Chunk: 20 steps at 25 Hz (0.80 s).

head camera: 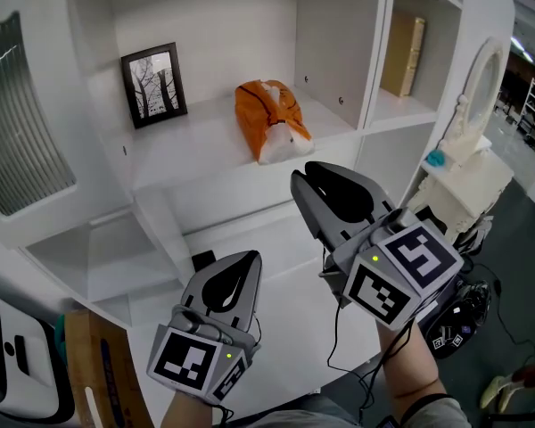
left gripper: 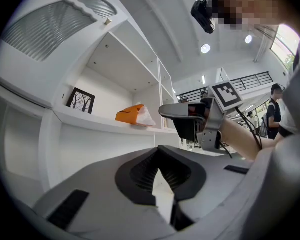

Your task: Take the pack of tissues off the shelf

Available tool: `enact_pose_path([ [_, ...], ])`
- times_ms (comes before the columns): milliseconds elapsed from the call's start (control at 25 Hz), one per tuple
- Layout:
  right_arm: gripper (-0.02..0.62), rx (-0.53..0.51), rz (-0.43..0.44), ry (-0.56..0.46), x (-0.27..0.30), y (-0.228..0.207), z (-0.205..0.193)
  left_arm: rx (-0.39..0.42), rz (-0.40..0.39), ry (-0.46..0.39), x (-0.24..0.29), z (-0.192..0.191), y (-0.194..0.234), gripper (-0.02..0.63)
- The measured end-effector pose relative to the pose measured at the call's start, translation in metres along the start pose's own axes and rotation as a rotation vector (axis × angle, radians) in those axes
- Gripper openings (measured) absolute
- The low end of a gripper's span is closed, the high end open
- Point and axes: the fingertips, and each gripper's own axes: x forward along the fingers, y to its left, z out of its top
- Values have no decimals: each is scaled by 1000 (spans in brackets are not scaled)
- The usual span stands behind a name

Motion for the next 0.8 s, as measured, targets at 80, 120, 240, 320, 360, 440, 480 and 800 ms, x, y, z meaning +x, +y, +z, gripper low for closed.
enact_pose_path([
  [80, 107, -3, -4, 1, 3, -2, 2, -1, 0, 3, 0, 0, 1, 28],
  [120, 112, -2, -5, 2, 5, -3, 2, -1, 1, 4, 0, -1, 2, 28],
  [240, 119, 2, -6, 9, 12, -7, 1, -1, 2, 4, 0, -1, 4, 28],
  [320, 127, -4, -10, 14, 15, -9, 0, 1, 5, 4, 0, -1, 6, 28],
  [360, 129, -8, -12, 14, 17, -10, 0, 2, 6, 4, 0, 0, 7, 28],
  [440, 132, -14, -13, 11, 21, -10, 3, 3, 10, 2, 0, 1, 9, 28],
  [480, 137, -17, -13, 9, 22, -11, 4, 3, 12, 2, 0, 1, 10, 28],
  [800, 158, -22, -14, -4, 35, -17, 11, 5, 26, 2, 3, 3, 18, 28],
])
